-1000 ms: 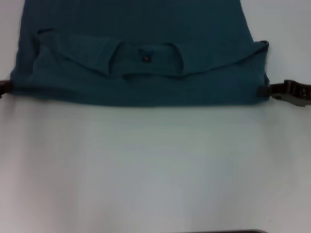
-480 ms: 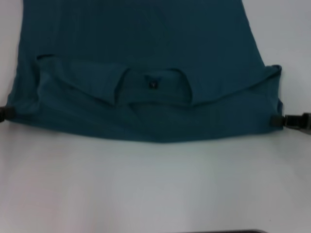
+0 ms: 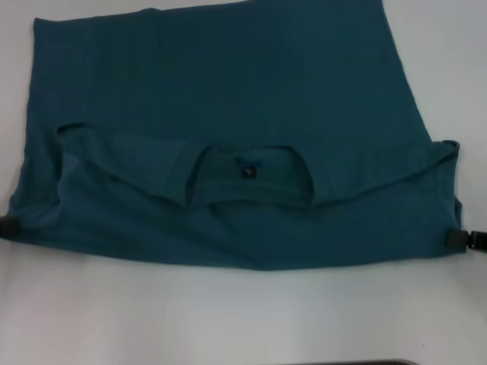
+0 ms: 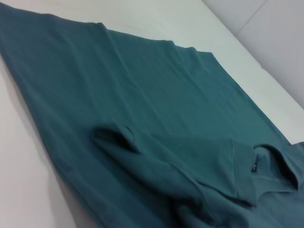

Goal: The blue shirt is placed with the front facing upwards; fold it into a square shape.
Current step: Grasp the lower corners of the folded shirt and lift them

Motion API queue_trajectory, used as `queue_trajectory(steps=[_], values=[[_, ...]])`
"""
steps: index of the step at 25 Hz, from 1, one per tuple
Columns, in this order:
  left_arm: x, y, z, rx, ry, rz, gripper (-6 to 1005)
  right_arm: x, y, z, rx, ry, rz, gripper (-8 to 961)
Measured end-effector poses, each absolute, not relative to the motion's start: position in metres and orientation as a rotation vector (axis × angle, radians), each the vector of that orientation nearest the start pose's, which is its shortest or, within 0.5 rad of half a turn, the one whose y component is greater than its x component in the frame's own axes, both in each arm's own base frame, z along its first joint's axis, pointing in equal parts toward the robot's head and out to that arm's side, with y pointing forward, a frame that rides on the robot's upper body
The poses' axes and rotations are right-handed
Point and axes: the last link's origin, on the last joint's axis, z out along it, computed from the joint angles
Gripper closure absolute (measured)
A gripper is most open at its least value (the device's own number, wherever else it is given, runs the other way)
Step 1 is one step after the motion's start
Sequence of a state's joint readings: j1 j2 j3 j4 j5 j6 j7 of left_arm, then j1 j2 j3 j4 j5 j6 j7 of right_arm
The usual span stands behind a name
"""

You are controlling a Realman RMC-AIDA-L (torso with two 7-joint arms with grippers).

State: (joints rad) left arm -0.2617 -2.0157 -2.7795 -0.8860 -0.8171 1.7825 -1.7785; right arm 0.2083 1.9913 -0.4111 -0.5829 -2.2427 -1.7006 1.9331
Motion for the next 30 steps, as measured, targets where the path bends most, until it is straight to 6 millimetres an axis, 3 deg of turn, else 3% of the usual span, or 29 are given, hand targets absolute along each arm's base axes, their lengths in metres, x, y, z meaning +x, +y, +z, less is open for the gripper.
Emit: queue_trajectory(steps=[10, 30], values=[[-0.377, 0.203, 0.085, -2.401, -1.477, -0.482, 997, 0.392, 0.172, 0.035, -2.135, 1.94, 0.719, 820], [-0.383, 0.182, 0.083, -2.424, -1.51, -0.47, 998, 0.395, 0.153, 0.036, -2.122, 1.974, 0.723, 809]])
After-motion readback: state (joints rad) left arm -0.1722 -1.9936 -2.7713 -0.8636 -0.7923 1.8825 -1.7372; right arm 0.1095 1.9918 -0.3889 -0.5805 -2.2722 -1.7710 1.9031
